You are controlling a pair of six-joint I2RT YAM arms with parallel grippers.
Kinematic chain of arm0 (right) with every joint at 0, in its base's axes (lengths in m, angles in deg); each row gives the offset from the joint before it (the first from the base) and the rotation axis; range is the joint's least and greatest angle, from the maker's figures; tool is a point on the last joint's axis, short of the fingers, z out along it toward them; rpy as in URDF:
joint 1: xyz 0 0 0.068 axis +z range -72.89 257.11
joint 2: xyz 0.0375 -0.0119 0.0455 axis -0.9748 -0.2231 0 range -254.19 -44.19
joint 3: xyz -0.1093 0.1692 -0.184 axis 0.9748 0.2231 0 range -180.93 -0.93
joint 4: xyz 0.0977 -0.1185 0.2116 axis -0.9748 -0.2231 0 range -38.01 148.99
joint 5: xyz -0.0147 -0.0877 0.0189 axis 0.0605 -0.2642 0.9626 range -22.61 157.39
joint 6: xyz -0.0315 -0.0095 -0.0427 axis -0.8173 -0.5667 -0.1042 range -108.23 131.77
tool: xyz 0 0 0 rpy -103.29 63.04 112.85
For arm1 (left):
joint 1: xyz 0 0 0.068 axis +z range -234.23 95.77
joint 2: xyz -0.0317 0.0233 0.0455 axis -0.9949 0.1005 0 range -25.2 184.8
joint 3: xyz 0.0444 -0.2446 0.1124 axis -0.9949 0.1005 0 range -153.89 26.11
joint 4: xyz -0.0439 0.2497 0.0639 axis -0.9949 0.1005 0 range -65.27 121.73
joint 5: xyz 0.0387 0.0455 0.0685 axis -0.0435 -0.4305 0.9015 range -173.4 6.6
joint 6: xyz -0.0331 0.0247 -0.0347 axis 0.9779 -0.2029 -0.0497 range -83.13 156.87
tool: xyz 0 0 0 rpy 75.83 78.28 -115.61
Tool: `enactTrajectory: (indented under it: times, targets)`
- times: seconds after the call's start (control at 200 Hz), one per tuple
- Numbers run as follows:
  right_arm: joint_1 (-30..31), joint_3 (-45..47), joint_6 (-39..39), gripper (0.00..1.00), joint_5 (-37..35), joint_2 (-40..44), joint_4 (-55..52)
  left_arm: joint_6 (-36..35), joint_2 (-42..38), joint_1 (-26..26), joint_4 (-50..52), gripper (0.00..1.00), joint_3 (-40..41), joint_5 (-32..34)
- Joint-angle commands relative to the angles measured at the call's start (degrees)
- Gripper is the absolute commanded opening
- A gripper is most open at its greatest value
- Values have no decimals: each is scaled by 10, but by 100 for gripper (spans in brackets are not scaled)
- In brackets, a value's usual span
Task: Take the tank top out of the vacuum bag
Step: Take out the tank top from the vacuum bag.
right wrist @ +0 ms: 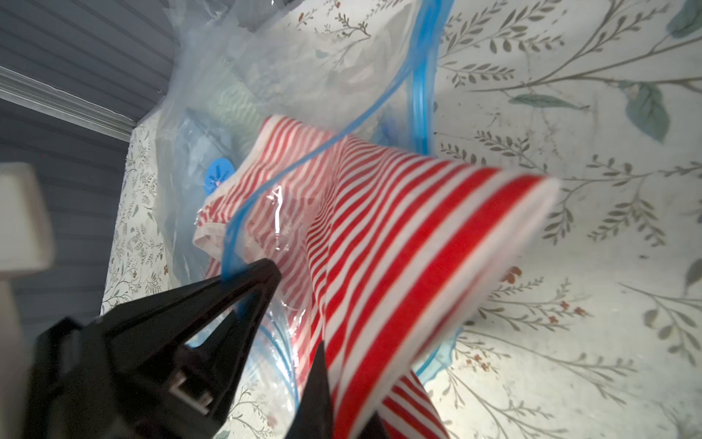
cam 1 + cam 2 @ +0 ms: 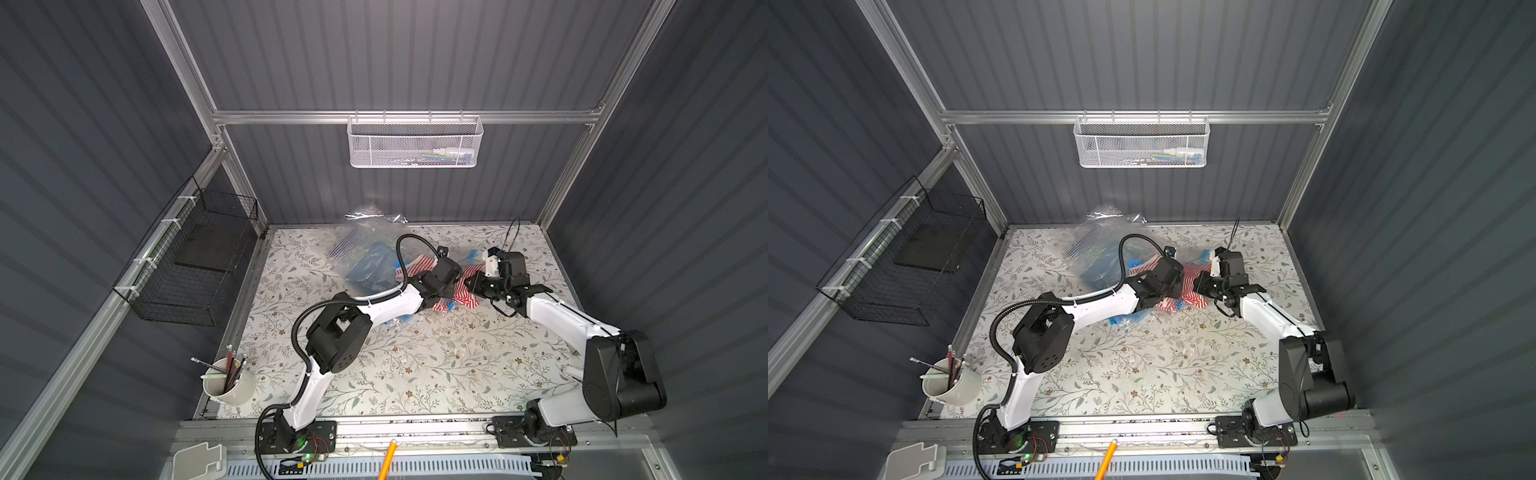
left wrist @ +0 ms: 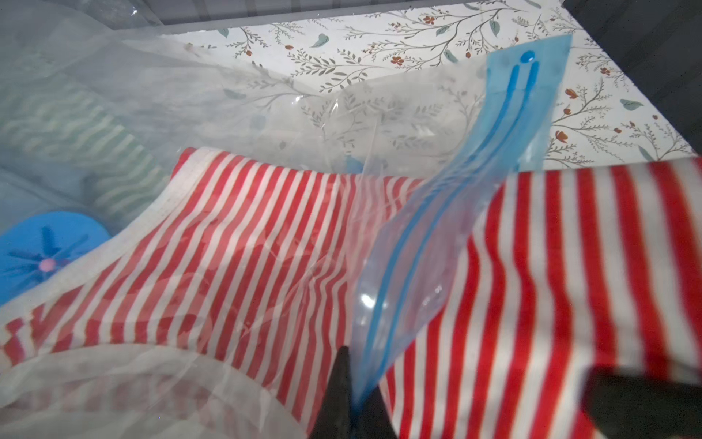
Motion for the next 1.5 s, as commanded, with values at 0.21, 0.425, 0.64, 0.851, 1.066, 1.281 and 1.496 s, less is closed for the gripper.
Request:
enactTrajectory:
  times: [0.21, 0.425, 0.64, 0.851, 1.066, 1.281, 1.496]
  targets:
    - [-32, -8, 18, 0, 51, 12, -23, 7, -9, 3, 8, 40, 5, -13]
    - [-33, -5, 17, 0, 58, 14, -21, -18, -27, 3, 34, 100, -5, 32]
    - [-42, -3, 20, 0, 59, 4, -21, -61, -59, 10, 42, 100, 6, 120]
    - [-44, -9, 23, 0, 62, -12, -17, -133, -86, 18, 21, 100, 31, 148]
    - [-44, -15, 24, 0, 69, -25, -13, -139, -99, 35, 11, 100, 47, 147]
    - [-47, -22, 19, 0, 70, -23, -19, -63, -38, 123, 76, 99, 18, 119]
    - [-58, -18, 32, 0, 80, -26, -5, -67, 34, 155, 96, 99, -17, 144]
